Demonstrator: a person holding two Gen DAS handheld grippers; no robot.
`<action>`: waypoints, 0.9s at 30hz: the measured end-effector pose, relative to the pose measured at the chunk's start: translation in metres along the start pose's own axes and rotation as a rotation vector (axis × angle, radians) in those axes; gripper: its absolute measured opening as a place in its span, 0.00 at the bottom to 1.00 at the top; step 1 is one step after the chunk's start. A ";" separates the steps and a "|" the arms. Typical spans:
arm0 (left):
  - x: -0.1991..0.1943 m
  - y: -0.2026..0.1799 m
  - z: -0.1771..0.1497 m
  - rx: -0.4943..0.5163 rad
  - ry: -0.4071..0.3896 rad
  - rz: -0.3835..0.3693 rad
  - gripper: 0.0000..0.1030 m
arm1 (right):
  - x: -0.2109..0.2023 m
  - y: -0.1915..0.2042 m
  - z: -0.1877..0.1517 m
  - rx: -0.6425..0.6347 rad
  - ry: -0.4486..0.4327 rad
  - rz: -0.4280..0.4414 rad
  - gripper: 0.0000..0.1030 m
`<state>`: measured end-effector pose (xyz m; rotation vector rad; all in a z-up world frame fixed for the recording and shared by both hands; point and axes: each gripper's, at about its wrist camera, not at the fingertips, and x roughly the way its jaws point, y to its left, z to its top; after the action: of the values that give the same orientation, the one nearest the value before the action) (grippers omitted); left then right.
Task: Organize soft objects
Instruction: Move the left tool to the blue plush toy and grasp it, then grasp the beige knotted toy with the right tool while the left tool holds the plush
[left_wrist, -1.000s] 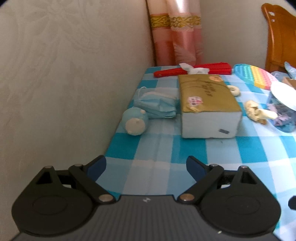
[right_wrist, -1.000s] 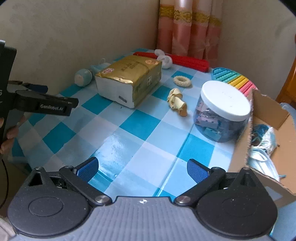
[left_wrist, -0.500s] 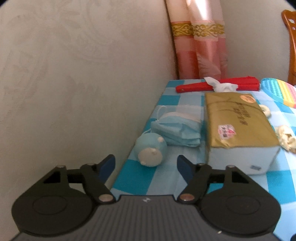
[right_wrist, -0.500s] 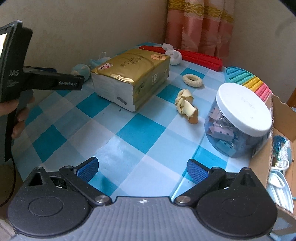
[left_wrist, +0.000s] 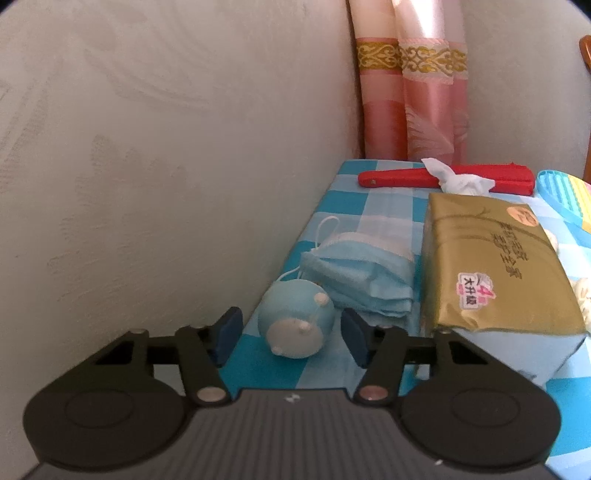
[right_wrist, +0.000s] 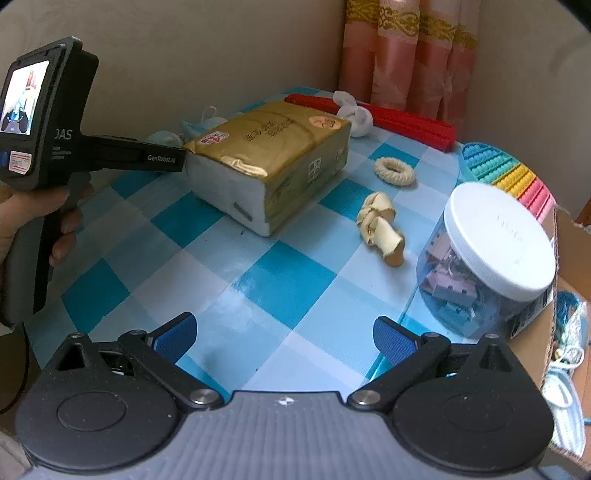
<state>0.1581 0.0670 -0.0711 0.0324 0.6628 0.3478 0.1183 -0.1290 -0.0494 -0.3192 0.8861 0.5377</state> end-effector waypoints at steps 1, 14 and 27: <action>0.001 0.000 0.001 -0.004 0.001 -0.001 0.51 | -0.001 0.000 0.002 -0.007 -0.005 -0.007 1.00; 0.003 0.008 0.004 -0.029 0.006 -0.023 0.42 | -0.010 -0.007 0.043 -0.242 -0.077 -0.168 0.83; -0.005 0.011 0.002 -0.024 0.007 -0.047 0.40 | 0.051 -0.021 0.079 -0.381 0.058 -0.163 0.68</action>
<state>0.1517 0.0761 -0.0650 -0.0071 0.6650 0.3109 0.2069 -0.0933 -0.0418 -0.7507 0.8022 0.5460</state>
